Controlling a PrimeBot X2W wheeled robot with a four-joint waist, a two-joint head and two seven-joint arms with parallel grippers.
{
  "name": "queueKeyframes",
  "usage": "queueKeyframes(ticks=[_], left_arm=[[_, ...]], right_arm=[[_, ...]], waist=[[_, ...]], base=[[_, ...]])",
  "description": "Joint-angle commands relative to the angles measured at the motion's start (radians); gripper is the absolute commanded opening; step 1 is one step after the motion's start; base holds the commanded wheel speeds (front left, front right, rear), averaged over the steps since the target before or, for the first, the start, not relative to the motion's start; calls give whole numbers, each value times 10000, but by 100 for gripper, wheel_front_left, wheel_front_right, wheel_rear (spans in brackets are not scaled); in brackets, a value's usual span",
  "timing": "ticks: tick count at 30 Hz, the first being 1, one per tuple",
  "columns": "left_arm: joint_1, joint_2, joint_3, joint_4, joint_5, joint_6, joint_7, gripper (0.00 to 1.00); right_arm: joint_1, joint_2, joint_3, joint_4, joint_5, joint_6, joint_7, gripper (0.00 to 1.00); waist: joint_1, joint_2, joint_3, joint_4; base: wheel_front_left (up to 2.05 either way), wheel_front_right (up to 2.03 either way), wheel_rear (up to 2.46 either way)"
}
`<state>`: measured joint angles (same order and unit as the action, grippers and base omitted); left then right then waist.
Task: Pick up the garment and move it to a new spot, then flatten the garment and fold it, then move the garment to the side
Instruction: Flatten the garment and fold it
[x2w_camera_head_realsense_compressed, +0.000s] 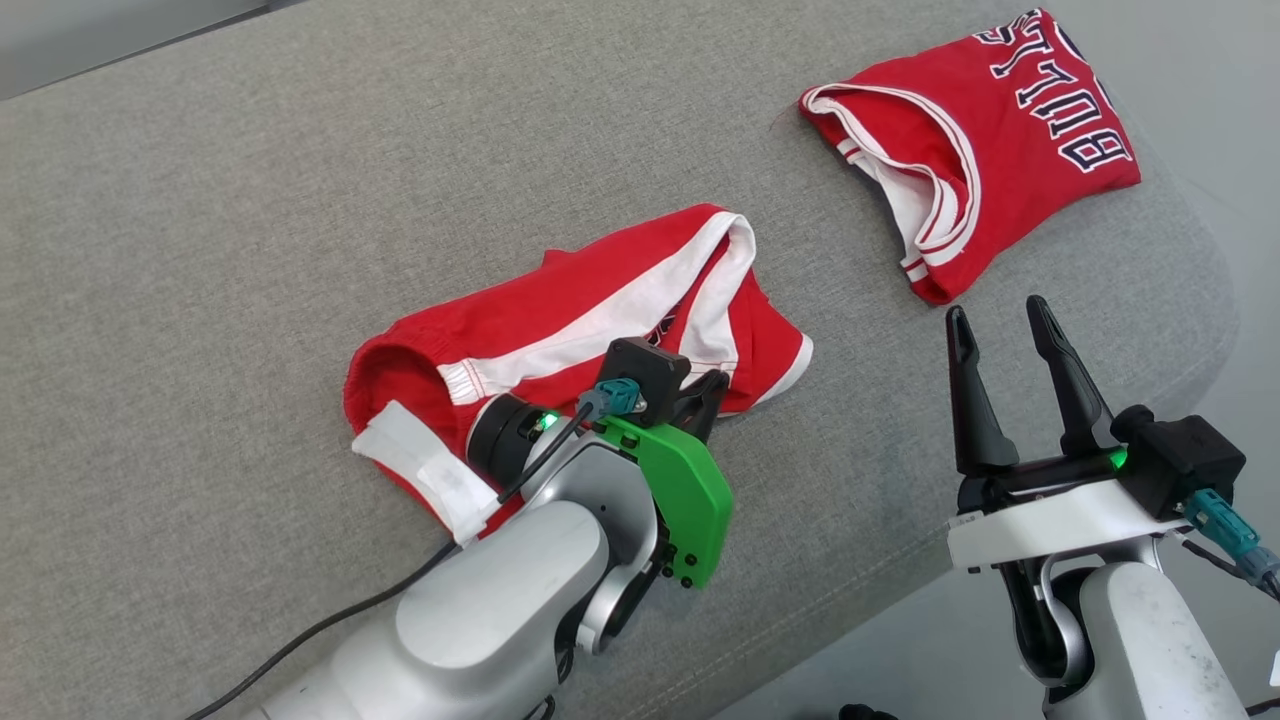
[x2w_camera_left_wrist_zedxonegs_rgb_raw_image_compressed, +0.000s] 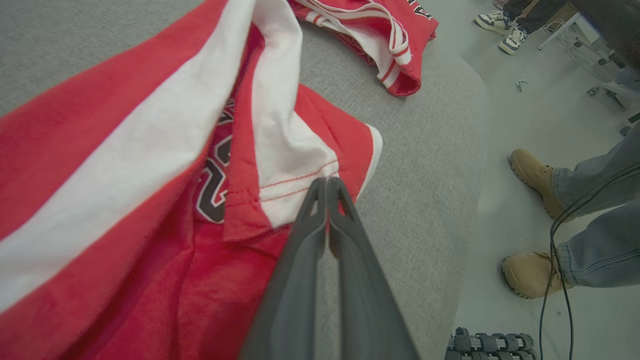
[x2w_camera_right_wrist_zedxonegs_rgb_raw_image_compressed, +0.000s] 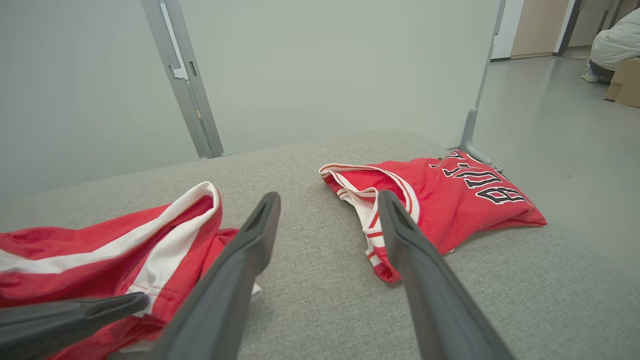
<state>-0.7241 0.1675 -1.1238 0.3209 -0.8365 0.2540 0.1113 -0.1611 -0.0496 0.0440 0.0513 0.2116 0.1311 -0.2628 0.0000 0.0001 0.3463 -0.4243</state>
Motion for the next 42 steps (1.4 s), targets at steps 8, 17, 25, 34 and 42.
queueKeyframes(ticks=[8,17,25,34,42], left_arm=[[-377,-314,100,617,-84,-251,-363,0],[-1450,-1054,-127,1329,164,-482,-608,0],[-1361,-1146,-765,2229,-222,-658,-626,100],[-1350,-1149,-703,1533,-693,-693,-1191,100],[-772,71,222,-314,-634,-10,-2511,100]], right_arm=[[-114,-19,55,45,160,-7,-24,100],[-164,-18,346,204,416,-7,-24,100],[135,-15,57,185,633,-5,-24,100],[-18,-18,-43,294,337,-5,-24,100],[203,-28,-571,214,-426,-5,-24,100]], waist=[[0,-1,75,-377],[0,-1,19,-1304],[0,-1,177,-1388],[0,-1,-65,-530],[0,-1,-759,1158]], base=[[0,0,0],[0,0,0],[0,0,0],[0,0,0],[0,0,0]])
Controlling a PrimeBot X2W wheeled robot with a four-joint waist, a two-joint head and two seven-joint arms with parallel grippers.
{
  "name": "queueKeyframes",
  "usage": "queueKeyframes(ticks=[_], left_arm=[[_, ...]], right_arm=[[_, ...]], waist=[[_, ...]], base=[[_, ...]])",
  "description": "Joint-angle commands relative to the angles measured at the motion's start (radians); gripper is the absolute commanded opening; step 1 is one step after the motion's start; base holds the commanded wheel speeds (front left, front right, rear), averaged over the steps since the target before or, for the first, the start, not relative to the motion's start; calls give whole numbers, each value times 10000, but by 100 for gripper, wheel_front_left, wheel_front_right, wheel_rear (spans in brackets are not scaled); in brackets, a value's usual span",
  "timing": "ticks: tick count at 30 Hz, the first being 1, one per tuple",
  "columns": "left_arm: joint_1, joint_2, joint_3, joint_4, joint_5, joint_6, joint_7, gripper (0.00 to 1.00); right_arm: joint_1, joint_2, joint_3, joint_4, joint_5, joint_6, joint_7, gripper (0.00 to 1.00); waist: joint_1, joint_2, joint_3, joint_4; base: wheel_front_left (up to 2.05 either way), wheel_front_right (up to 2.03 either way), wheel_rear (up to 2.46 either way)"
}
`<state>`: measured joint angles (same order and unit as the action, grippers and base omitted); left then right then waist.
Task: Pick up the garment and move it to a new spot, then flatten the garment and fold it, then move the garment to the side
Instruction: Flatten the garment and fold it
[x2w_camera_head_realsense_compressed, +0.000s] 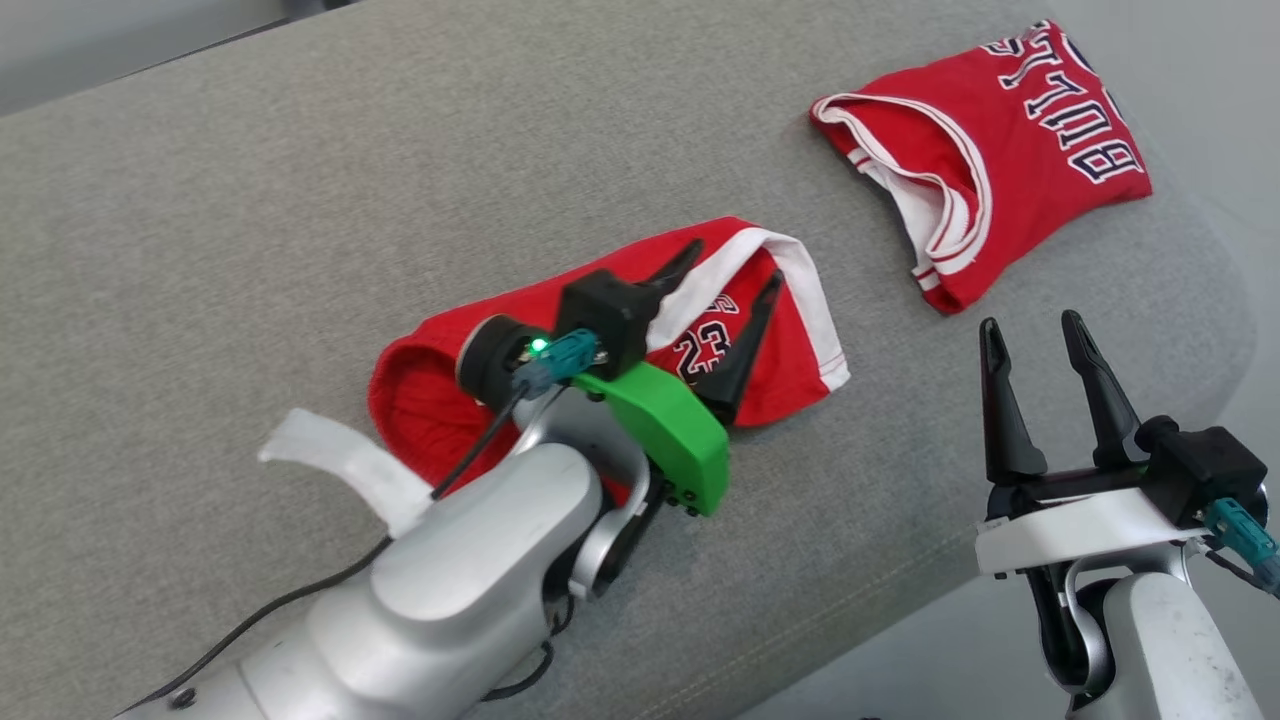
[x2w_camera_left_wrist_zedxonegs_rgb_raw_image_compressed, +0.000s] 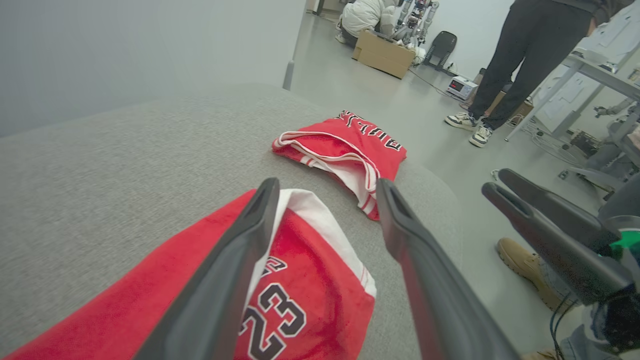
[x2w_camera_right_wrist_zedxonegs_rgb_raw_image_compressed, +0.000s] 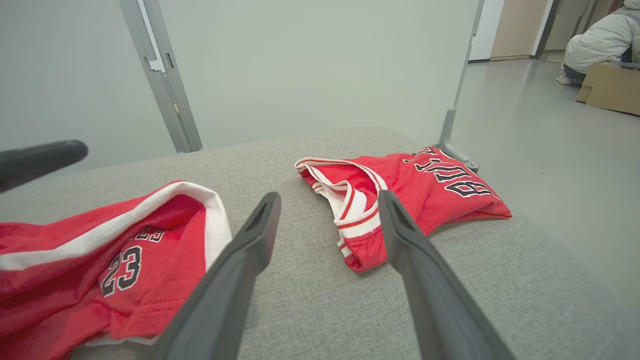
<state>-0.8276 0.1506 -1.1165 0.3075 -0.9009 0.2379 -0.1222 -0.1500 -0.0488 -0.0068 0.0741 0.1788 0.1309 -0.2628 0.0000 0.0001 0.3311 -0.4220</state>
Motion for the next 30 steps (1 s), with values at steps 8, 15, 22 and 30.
queueKeyframes(ticks=[8,15,22,30], left_arm=[[1706,2020,1264,-1493,-142,1136,-1097,100],[3532,3469,2470,-2110,102,1840,-1417,100],[5819,3985,4087,-2883,564,1775,-1429,100],[8370,3465,6494,-3240,1514,1457,-1431,100]], right_arm=[[320,-222,-458,52,-607,-5,-24,100],[564,-663,-462,347,-825,-3,-24,100],[918,-900,-607,681,-781,-5,-24,100],[1310,-736,-705,943,-672,-5,-24,100]], waist=[[0,-1,-1350,2507],[0,-1,-1922,3309],[0,-1,-2404,3781],[0,-1,-2690,4001]], base=[[0,0,0],[0,0,0],[0,0,0],[0,0,0]])
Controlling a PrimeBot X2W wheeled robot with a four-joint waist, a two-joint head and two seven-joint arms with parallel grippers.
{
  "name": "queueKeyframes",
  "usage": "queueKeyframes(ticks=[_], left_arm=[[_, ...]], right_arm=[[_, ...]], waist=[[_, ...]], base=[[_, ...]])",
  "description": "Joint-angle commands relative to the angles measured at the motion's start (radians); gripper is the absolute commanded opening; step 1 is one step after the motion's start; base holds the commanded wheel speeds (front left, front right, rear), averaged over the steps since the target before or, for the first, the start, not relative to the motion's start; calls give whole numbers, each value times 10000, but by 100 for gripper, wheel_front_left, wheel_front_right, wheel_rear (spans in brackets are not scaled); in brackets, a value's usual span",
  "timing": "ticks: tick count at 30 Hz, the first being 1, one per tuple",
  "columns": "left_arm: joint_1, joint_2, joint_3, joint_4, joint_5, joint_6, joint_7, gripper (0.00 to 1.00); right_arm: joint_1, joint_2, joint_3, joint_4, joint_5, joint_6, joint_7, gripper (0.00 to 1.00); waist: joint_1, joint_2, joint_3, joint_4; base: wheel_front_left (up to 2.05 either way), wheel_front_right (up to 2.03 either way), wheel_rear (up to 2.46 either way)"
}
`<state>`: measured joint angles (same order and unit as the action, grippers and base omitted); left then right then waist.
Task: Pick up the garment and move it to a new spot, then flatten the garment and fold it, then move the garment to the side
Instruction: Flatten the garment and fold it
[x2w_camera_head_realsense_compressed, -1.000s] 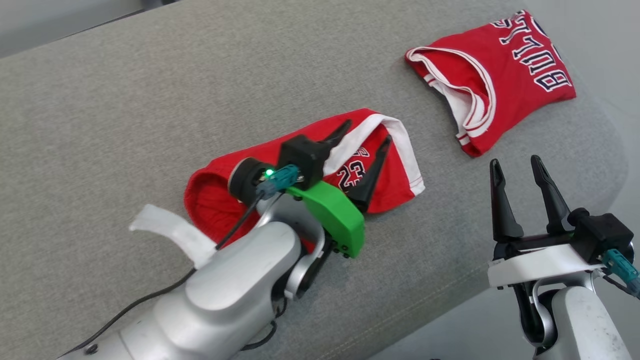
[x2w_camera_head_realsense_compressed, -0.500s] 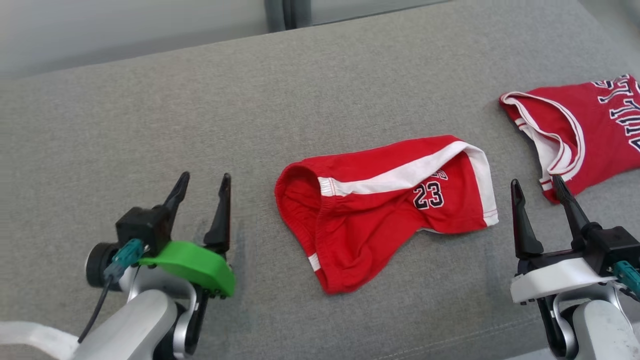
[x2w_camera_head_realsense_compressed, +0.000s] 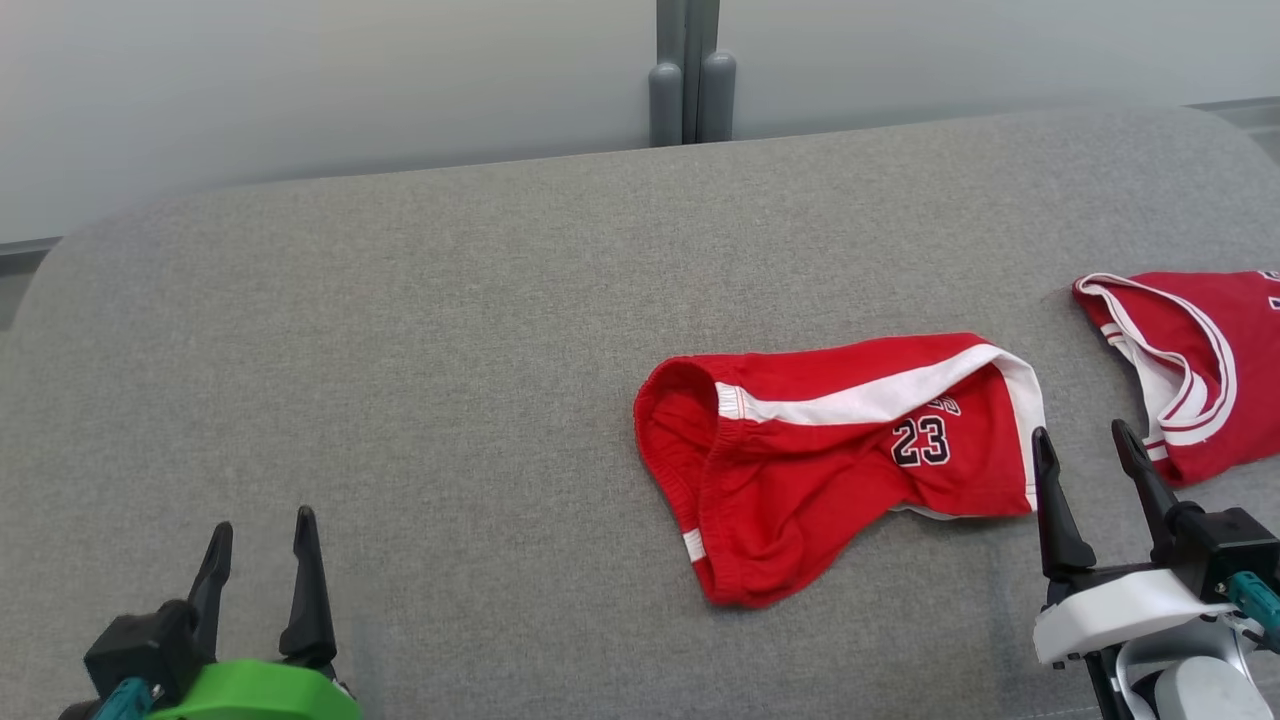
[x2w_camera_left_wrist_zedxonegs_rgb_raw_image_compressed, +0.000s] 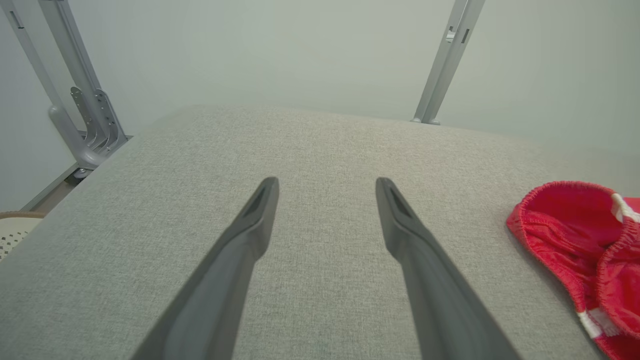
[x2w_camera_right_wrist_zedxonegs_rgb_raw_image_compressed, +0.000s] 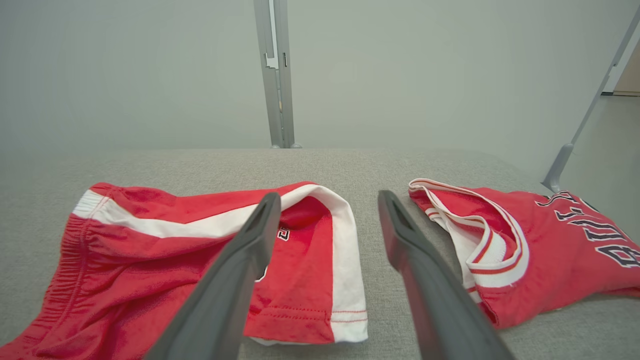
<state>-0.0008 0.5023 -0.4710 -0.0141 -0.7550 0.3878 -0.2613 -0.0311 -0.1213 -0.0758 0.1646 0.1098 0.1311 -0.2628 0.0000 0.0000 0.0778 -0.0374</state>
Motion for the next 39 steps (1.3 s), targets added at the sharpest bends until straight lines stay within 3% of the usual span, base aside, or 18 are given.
queueKeyframes(ticks=[1,5,14,21,29,39], left_arm=[[367,-149,325,-10,181,-169,-41,100],[1096,-602,1322,70,703,-810,-42,100],[1854,-1639,3062,552,1960,-3028,-37,100],[2012,-2403,3759,1036,2643,-4300,-37,100],[2020,-2870,4227,1271,3143,-4853,-36,100],[1963,-3185,4543,1472,3579,-5121,-36,100]], right_arm=[[155,4,-35,62,35,-7,-24,100],[312,38,-97,306,11,-7,-24,100],[503,274,-240,628,-67,-7,-24,100],[596,417,-483,521,-24,-7,-24,100],[638,514,-516,486,-44,-7,-24,100],[678,543,-532,564,-51,-7,-24,100]], waist=[[0,0,-173,165],[0,0,-240,200],[0,0,-278,257],[0,0,-287,215],[0,0,-334,71],[0,0,-402,-39]], base=[[0,0,0],[0,0,0],[0,0,0],[0,0,0],[0,0,0],[0,0,0]])
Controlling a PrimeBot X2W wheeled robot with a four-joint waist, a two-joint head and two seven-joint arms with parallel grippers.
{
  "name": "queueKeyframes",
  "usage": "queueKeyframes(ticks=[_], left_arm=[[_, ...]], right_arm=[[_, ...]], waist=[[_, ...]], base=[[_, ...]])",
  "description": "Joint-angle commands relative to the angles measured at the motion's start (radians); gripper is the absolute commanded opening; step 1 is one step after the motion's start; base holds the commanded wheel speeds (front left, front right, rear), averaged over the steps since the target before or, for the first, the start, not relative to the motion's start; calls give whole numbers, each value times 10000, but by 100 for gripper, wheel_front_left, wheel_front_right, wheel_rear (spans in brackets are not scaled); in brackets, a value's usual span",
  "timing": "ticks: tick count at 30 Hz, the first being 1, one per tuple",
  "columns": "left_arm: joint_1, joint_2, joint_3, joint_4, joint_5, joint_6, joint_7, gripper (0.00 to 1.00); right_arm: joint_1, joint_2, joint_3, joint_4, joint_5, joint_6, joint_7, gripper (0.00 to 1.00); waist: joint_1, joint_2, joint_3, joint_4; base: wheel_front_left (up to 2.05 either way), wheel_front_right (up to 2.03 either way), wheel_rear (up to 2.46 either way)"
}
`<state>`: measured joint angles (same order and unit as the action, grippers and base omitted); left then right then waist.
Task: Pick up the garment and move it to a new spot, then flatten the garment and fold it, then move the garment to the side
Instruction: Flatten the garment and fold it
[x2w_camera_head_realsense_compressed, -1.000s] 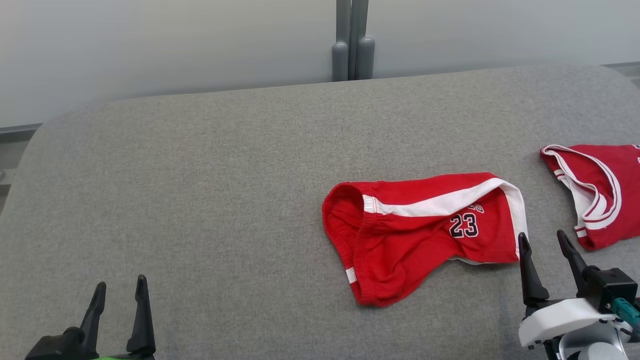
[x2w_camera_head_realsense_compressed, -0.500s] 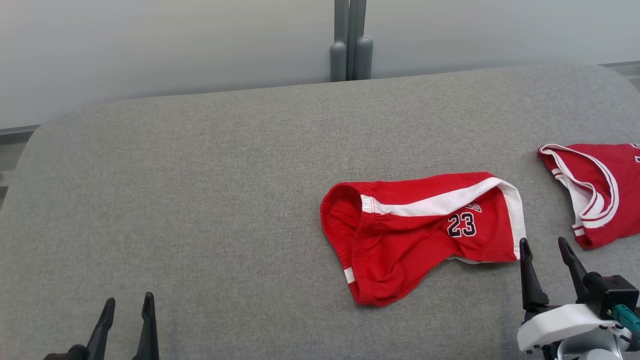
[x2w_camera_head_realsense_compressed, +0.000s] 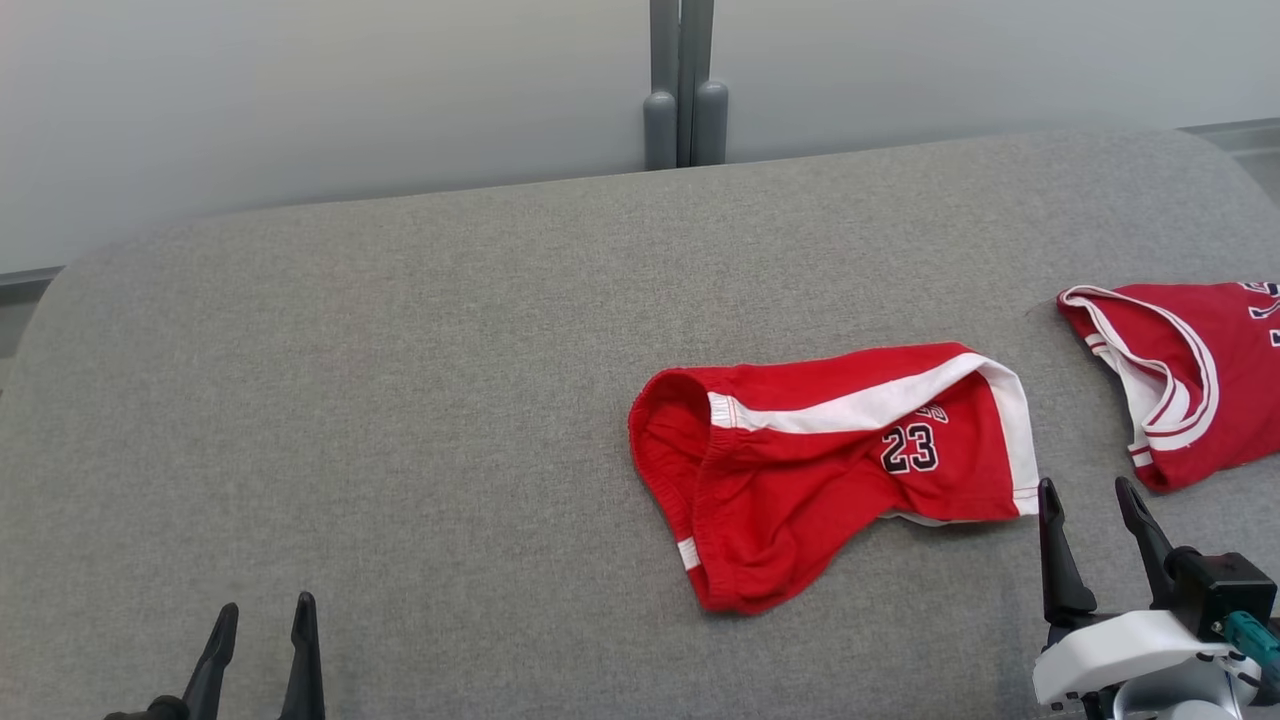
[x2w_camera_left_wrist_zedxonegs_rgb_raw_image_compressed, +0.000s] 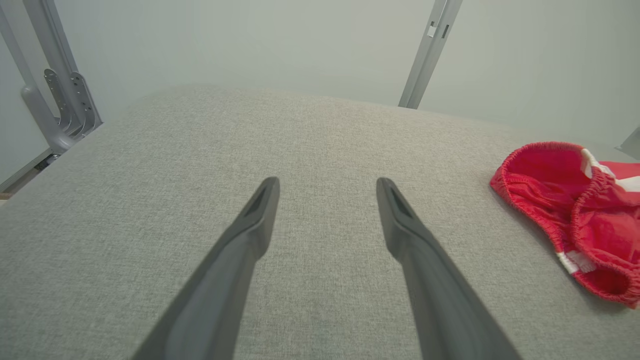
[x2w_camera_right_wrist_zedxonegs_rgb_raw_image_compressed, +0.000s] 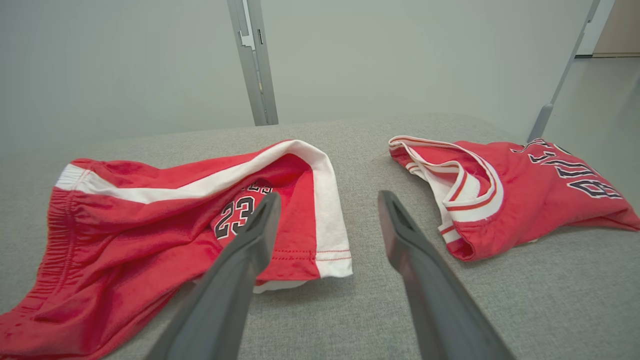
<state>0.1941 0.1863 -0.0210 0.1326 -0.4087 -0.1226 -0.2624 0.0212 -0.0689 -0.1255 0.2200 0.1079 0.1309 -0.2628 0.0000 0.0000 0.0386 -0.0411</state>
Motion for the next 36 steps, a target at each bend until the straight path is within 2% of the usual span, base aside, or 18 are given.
queueKeyframes(ticks=[1,21,25,28,33,36], left_arm=[[10,-34,58,18,116,-34,-24,100],[-212,-171,116,-76,302,-91,-25,100],[-379,-300,-65,-3,309,-86,207,100],[-809,-405,-444,-377,338,53,1110,100],[-1824,-673,-1311,-1486,407,328,3314,100],[-2487,-915,-1957,-2110,77,305,4649,100]], right_arm=[[163,17,-34,16,-33,-3,-24,100],[-88,-62,65,-130,-4,-5,-24,100],[-149,-231,99,183,90,-5,-24,100],[-543,-580,309,459,313,-3,427,100],[-1003,-1356,605,-60,734,-6,2199,100],[-1204,-1691,785,-349,1069,-5,3265,100]], waist=[[0,0,-20,-4],[0,0,201,-58],[0,0,356,-121],[0,0,636,-201],[0,0,1407,-329],[0,0,1939,-429]], base=[[0,0,0],[0,0,0],[0,0,0],[0,0,0],[0,0,0],[0,0,0]])
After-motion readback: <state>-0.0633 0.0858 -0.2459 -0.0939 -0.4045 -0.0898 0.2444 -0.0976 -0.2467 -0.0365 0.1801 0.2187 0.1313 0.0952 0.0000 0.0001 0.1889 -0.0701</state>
